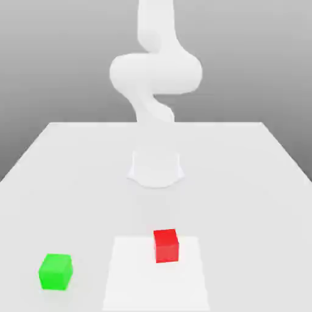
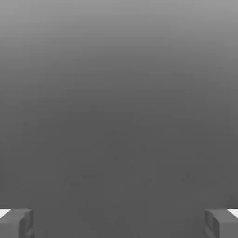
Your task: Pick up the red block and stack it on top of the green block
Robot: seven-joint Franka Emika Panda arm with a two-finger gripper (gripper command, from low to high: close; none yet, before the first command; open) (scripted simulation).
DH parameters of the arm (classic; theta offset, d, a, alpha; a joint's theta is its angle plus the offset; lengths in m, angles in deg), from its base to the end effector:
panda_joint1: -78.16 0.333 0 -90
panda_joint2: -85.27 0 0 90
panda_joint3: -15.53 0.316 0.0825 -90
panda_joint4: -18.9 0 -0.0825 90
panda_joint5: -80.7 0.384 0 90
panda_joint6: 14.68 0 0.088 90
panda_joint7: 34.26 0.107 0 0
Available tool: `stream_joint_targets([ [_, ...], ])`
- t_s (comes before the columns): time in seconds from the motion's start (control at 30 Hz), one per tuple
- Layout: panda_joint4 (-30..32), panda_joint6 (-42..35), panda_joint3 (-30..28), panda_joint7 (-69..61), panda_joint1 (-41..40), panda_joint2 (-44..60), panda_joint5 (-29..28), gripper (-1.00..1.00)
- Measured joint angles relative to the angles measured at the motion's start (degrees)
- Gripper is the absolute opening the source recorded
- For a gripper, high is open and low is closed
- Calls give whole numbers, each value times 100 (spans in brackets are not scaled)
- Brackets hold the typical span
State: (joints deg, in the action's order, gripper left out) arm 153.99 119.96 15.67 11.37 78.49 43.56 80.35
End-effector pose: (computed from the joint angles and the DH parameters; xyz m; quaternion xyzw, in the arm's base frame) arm 0.3762 0.0033 0.6611 -0.8646 0.3582 -0.3256 0.1346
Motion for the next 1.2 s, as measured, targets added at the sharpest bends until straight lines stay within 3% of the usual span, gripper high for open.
stream_joint_targets([
  [0.57, 2677, 2442, 56, -395, 220, 3619, 14, 0],
  [0.8, 2681, 3688, 32, -405, 257, 5130, -7, 0],
  [0.83, 2656, 3843, 27, -403, 259, 5313, -13, -100],
  [1.07, 2652, 3873, 29, -379, 253, 5347, -39, -100],
  [1.2, 2750, 3283, 68, -410, 227, 4658, 6, -100],
])
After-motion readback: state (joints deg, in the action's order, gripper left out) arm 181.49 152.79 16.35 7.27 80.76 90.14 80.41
